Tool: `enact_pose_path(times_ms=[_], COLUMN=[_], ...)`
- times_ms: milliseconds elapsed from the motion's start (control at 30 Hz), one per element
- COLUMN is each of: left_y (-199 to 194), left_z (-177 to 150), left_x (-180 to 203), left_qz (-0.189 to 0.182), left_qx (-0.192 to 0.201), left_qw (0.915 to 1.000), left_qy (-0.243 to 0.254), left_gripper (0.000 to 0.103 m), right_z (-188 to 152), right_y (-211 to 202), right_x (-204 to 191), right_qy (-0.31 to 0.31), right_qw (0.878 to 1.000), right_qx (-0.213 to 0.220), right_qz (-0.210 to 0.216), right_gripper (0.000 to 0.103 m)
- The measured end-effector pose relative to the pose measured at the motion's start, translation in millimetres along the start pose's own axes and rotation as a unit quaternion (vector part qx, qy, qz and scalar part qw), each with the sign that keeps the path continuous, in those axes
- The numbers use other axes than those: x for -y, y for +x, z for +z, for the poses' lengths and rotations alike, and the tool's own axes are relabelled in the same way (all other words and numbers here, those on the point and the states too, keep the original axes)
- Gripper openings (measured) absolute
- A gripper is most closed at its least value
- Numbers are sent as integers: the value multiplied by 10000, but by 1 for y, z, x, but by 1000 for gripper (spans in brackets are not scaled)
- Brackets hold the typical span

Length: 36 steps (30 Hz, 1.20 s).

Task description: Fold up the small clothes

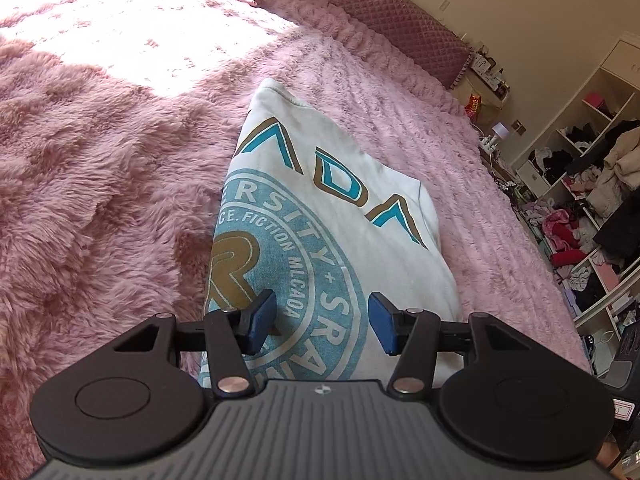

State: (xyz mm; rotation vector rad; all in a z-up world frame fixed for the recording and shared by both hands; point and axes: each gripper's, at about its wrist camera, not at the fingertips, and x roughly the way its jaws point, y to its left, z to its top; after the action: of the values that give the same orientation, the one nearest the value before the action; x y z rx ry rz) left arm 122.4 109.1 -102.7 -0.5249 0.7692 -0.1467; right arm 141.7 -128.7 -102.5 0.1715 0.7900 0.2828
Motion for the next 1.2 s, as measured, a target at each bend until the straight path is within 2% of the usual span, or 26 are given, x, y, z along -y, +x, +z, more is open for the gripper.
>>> enact_pose_path(times_ms=[133, 300, 400, 467, 567, 767, 900, 967, 1200], left_y=[-19, -55, -77, -89, -103, -123, -127, -128, -127], left_z=[6, 4, -2, -7, -16, -33, -41, -45, -55], left_x=[15, 47, 63, 70, 79, 88, 87, 88, 97], left_qz=[71, 401, 591, 701, 982, 1455, 1400, 1416, 1689], left_qx=[65, 247, 357, 398, 424, 353, 247, 198, 109], left_qw=[9999, 9985, 9965, 9953, 9924, 9862, 9882, 9881, 9822], left_qy=[-89, 296, 467, 532, 609, 701, 567, 562, 819], left_gripper=[62, 71, 77, 78, 87, 88, 88, 88, 87], right_z=[9, 15, 13, 10, 2, -20, -31, -34, -38], right_y=[-30, -74, -100, -115, -131, -158, -170, -173, -174], right_x=[-18, -43, -57, -63, -72, -95, -103, -103, -105], right_qy=[-185, -511, -692, -687, -677, -832, -790, -716, -768], right_qw=[9991, 9946, 9904, 9897, 9900, 9860, 9836, 9849, 9824], right_qx=[327, 635, 791, 799, 738, 653, 667, 631, 582], right_qz=[-195, -644, -895, -974, -989, -1293, -1479, -1441, -1602], right_gripper=[67, 82, 82, 82, 82, 82, 82, 82, 82])
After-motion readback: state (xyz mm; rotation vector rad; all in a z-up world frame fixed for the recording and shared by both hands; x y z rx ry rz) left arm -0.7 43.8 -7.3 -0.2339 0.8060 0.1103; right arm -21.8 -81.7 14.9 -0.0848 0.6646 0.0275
